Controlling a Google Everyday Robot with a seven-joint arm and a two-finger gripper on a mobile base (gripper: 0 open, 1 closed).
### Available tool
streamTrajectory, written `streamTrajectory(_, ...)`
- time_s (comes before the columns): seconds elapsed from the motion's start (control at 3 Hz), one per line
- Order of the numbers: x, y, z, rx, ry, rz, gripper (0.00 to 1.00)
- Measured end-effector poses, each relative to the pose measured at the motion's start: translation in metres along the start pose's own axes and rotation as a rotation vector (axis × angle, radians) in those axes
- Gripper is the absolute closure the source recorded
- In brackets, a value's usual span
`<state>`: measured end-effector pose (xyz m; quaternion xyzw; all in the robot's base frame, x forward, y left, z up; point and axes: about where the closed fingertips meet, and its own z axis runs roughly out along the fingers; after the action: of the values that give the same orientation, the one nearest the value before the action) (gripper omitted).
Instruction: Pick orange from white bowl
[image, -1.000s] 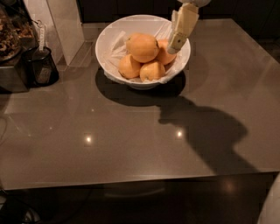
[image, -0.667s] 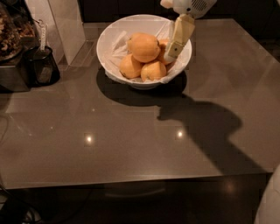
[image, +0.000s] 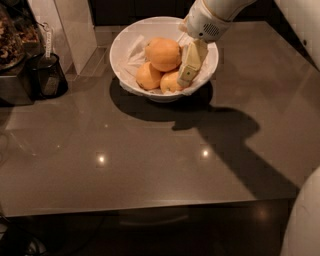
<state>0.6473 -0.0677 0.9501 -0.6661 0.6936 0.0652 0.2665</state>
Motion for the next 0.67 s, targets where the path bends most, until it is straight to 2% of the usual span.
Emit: streamTrajectory(0.67,-0.016,-0.027,0.028,0.035,-0.003,-0.026,0.00)
